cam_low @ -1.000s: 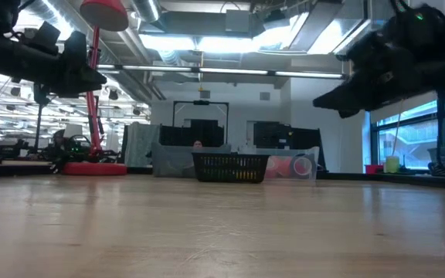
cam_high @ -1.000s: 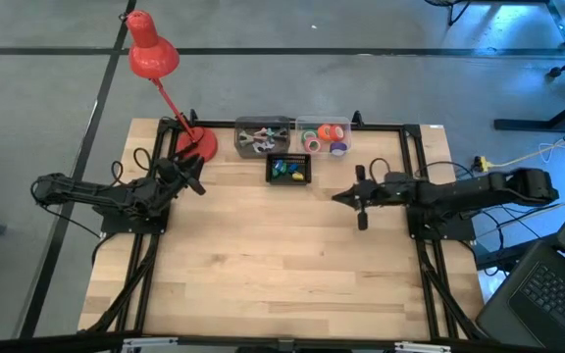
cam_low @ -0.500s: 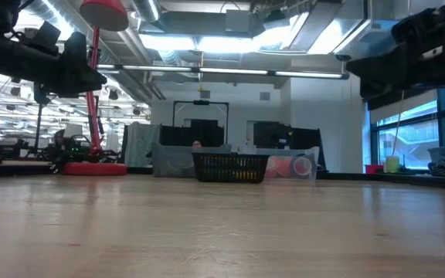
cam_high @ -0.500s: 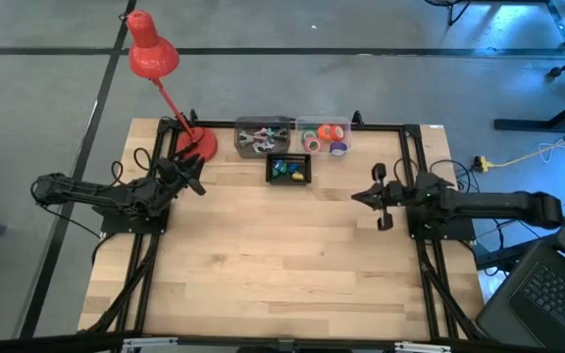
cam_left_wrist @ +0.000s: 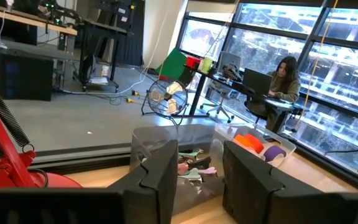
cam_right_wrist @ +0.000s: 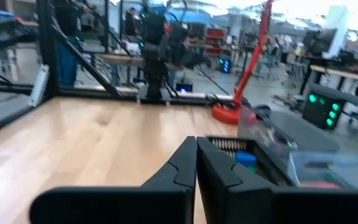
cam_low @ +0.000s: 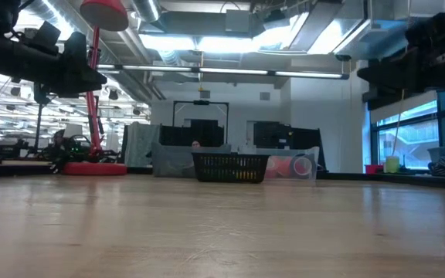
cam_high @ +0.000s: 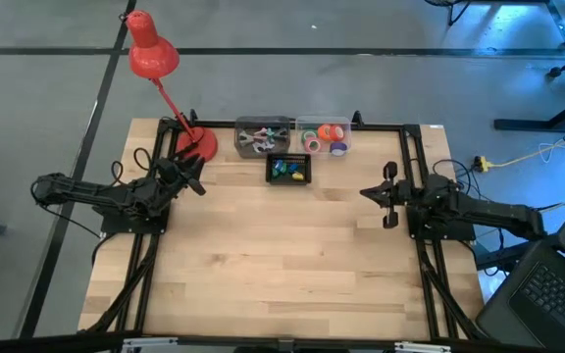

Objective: Pick and place Stapler, Stapler remover, tape
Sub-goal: Return to Home Position

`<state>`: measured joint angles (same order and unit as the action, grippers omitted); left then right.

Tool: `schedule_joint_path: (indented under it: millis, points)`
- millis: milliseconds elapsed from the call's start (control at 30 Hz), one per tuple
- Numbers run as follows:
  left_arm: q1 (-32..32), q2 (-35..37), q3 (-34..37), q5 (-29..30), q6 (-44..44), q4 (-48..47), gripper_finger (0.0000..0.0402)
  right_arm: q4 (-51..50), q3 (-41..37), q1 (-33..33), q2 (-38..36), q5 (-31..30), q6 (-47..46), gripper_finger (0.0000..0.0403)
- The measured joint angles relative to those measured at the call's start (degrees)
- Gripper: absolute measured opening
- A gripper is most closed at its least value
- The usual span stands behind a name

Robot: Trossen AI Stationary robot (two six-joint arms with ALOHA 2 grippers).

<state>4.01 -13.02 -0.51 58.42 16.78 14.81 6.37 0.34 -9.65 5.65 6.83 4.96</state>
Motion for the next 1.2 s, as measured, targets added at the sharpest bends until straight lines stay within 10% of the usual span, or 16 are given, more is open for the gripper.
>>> schedule_joint_path:
  millis: [1200]
  points:
    - [-2.5, 6.6, 0.0, 0.0, 0.0, 0.0, 0.0124, -4.8, 0.0, 0.0, -2.5, -6.2, 0.0, 0.0033]
